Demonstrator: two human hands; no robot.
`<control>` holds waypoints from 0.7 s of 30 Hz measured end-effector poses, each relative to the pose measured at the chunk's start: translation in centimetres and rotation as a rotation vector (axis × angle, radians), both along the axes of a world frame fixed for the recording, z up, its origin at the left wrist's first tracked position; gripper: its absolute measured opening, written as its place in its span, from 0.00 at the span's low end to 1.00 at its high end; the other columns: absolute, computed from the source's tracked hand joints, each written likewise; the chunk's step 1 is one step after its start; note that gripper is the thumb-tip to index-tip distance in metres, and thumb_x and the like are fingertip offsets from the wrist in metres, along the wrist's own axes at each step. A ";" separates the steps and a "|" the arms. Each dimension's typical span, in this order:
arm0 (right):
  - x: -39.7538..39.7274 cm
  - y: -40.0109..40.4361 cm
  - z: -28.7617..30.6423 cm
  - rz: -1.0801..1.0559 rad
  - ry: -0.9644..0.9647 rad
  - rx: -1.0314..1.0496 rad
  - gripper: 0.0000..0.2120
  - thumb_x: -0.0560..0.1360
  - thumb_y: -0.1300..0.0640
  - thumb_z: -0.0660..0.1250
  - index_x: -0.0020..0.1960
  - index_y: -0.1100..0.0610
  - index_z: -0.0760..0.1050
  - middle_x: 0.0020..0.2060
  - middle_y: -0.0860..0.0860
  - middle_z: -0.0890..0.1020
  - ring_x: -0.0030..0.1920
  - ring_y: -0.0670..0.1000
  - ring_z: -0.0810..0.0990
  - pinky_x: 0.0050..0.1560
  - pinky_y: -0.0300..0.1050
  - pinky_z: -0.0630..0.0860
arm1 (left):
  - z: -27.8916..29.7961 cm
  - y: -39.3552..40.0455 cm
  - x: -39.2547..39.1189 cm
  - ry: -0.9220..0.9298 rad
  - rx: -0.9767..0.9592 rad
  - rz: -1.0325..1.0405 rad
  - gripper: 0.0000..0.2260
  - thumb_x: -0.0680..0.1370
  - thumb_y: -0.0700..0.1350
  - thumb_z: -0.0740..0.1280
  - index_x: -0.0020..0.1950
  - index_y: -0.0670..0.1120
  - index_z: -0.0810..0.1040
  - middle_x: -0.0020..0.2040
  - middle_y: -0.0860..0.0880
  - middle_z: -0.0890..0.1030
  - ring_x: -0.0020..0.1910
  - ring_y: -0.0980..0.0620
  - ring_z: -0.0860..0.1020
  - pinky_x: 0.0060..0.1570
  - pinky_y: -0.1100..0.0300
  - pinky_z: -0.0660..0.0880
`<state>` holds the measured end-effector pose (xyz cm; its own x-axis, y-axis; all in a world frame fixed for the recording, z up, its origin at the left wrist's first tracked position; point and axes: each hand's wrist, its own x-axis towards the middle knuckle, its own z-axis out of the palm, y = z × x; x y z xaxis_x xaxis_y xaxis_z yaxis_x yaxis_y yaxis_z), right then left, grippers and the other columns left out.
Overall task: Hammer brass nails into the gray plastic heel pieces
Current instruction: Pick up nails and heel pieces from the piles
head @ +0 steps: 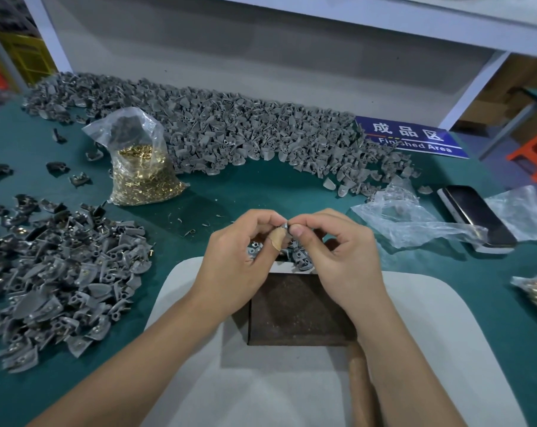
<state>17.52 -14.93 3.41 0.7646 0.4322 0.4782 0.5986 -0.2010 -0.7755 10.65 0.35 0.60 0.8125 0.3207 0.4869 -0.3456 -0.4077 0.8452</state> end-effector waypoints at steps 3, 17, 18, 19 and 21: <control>-0.1 0.1 0.1 -0.005 0.039 0.032 0.05 0.76 0.66 0.75 0.47 0.57 0.87 0.40 0.45 0.85 0.45 0.46 0.83 0.47 0.33 0.74 | 0.0 -0.2 -0.1 -0.003 -0.023 0.016 0.05 0.80 0.50 0.67 0.55 0.58 0.78 0.47 0.57 0.85 0.47 0.54 0.85 0.50 0.51 0.82; -0.4 0.4 0.0 0.040 0.113 0.105 0.06 0.75 0.64 0.75 0.49 0.55 0.87 0.39 0.47 0.85 0.42 0.47 0.81 0.46 0.35 0.74 | 0.1 0.0 -0.4 -0.037 -0.061 0.005 0.05 0.81 0.46 0.69 0.56 0.53 0.78 0.46 0.57 0.85 0.46 0.54 0.85 0.48 0.56 0.82; -0.3 0.2 -0.1 0.044 0.118 0.103 0.06 0.75 0.65 0.75 0.49 0.56 0.87 0.39 0.47 0.86 0.42 0.47 0.81 0.46 0.35 0.74 | 0.1 -0.1 -0.4 -0.046 -0.040 -0.001 0.06 0.81 0.43 0.69 0.56 0.52 0.78 0.46 0.57 0.85 0.46 0.54 0.85 0.48 0.58 0.82; -0.2 0.1 -0.1 0.047 0.122 0.100 0.05 0.75 0.65 0.75 0.49 0.56 0.87 0.39 0.47 0.85 0.41 0.46 0.81 0.46 0.34 0.74 | 0.0 -0.1 -0.4 -0.053 -0.019 -0.006 0.07 0.81 0.42 0.69 0.57 0.51 0.78 0.47 0.57 0.85 0.46 0.55 0.85 0.49 0.59 0.82; -0.1 -0.1 -0.1 0.056 0.130 0.088 0.06 0.75 0.65 0.75 0.48 0.55 0.87 0.39 0.45 0.85 0.41 0.44 0.81 0.46 0.33 0.73 | 0.0 0.0 -0.4 -0.058 0.017 -0.005 0.08 0.81 0.41 0.69 0.57 0.52 0.78 0.48 0.57 0.85 0.46 0.56 0.85 0.49 0.59 0.82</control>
